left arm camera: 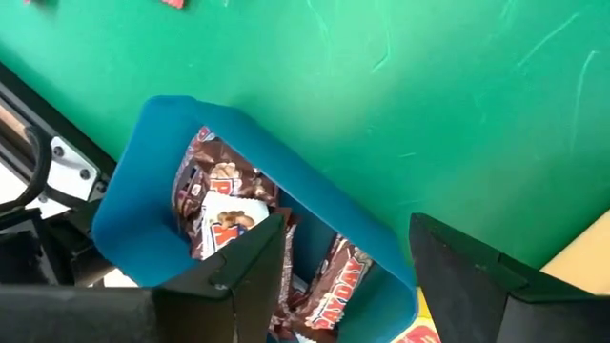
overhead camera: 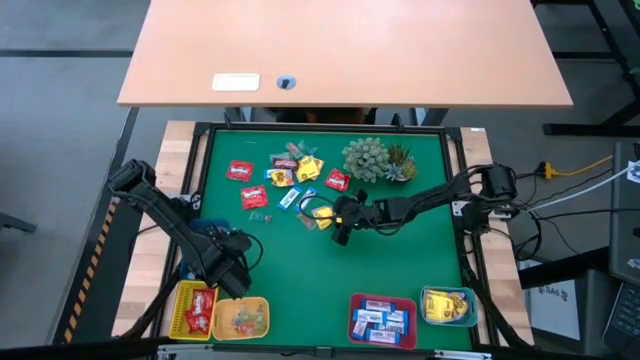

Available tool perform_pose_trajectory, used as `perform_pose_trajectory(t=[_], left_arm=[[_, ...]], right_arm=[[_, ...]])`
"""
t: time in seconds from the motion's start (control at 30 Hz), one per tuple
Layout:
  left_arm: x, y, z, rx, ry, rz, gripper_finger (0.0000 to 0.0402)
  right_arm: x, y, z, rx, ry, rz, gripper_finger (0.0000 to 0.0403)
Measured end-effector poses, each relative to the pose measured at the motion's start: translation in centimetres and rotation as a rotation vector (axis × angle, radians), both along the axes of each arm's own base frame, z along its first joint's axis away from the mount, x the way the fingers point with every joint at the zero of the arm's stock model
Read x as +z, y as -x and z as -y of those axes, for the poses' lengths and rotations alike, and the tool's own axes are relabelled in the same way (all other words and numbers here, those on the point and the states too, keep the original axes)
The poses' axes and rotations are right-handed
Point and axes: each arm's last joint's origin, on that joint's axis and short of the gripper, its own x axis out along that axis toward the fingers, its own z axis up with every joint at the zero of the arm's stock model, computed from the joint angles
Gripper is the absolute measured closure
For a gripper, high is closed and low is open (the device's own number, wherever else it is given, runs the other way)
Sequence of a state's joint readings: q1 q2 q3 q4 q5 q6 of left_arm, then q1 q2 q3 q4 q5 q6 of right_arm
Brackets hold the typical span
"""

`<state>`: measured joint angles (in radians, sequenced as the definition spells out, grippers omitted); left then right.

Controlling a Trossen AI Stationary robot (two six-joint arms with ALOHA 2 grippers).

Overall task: Sort candy
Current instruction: Put the yellow candy into the green bin

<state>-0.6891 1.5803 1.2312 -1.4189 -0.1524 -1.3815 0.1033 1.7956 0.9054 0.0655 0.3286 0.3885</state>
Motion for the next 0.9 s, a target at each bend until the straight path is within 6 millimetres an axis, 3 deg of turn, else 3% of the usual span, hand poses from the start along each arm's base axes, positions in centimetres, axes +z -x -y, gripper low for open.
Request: perform_pose_trajectory(t=[0.33,0.47,0.67,0.9], left_arm=[[0.0,0.0,0.0,0.0,0.001,0.001,0.0191],[0.0,0.0,0.0,0.0,0.001,0.002,0.0191],[-0.1,-0.2,0.2,0.0,0.019,0.023,0.0191],[-0.1,-0.7,0.4,-0.007,0.021,0.097,0.0191]], right_arm=[[-1.8,-0.6,-0.1,0.005,-0.005,-0.003,0.0242],[-2.0,-0.6,-0.1,0.005,-0.004,-0.011,0.0286],[-2.0,-0.7,-0.1,0.006,-0.004,-0.006,0.0387],[-1.7,-0.6,-0.3,0.063,-0.044,-0.009,0.0395]])
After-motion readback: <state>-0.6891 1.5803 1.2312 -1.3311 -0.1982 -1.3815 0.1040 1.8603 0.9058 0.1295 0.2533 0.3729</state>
